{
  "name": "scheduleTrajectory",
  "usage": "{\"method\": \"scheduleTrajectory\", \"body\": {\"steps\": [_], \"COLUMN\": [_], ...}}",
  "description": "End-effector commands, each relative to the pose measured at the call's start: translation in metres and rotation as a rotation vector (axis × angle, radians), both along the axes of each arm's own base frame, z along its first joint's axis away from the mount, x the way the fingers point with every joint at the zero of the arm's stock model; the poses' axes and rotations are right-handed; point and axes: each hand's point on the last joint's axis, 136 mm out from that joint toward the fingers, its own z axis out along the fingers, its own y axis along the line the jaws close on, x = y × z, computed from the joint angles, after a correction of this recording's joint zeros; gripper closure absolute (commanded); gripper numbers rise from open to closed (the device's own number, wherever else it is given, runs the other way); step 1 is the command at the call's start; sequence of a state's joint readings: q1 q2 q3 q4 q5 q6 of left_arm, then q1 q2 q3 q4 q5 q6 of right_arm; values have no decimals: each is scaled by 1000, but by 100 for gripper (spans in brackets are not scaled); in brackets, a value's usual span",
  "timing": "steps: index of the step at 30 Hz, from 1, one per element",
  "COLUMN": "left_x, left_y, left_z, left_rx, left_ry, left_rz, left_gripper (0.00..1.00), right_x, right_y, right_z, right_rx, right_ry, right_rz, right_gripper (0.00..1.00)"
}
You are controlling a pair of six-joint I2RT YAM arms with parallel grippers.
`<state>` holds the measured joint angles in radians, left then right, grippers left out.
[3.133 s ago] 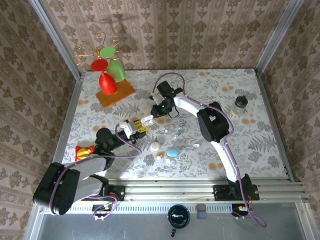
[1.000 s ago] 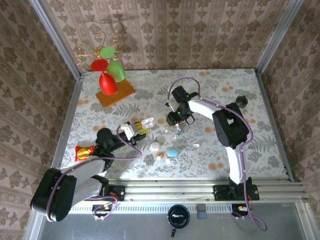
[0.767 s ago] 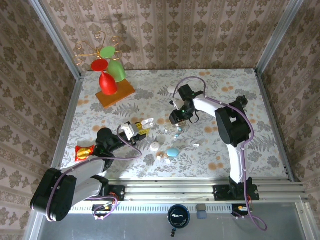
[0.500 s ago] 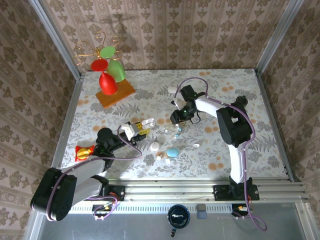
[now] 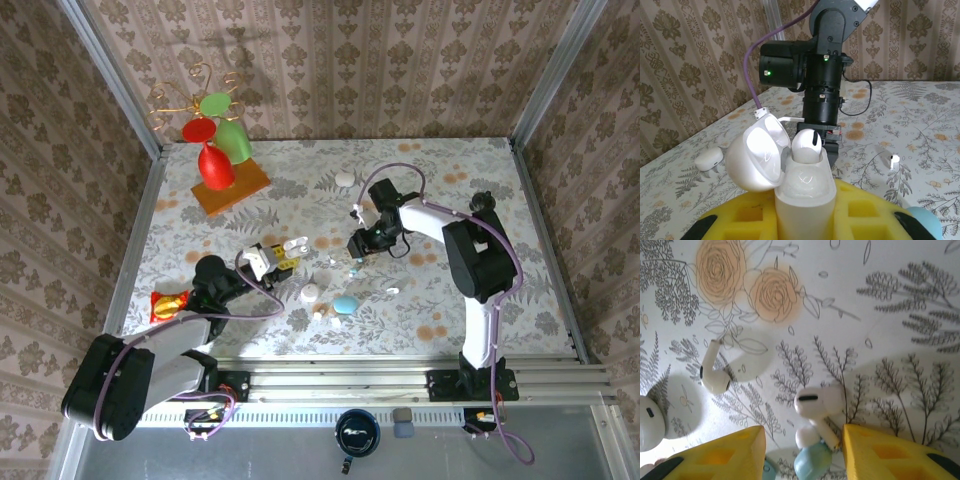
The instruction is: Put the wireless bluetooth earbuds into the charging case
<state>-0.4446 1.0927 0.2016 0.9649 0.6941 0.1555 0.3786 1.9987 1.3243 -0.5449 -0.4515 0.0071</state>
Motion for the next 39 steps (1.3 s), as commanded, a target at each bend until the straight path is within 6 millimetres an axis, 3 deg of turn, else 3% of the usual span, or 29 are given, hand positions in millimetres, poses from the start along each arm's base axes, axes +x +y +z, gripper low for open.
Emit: {"method": "scheduleTrajectory", "body": {"steps": [1,5,9,16,27,39], "left_x": [-1,-1,-1,-1,-2,-1], "left_y": [-1,-2,-1,0,0,-3], "left_z": [8,7,7,8,5,3], "left_rx": [1,-1,-1,4,17,20], "left_ry": [-47,-45,-45,-52,-40,-33], "left_rz": [-5,-9,-6,1,5,-18], "left_gripper": [100,100,100,100,100,100], "right_x": [1,17,28,28,3,-19], "right_y": [-4,-4,13,39,10,-6], "right_z": [13,11,8,-6,-12,-11], "right_rx": [-18,-60,-33,12,-6,-11], "right_ry": [-20,-39,-32,31,89,114], "right_rz": [-11,7,50,90,65,33], "right_gripper": [52,52,52,53,55,56]}}
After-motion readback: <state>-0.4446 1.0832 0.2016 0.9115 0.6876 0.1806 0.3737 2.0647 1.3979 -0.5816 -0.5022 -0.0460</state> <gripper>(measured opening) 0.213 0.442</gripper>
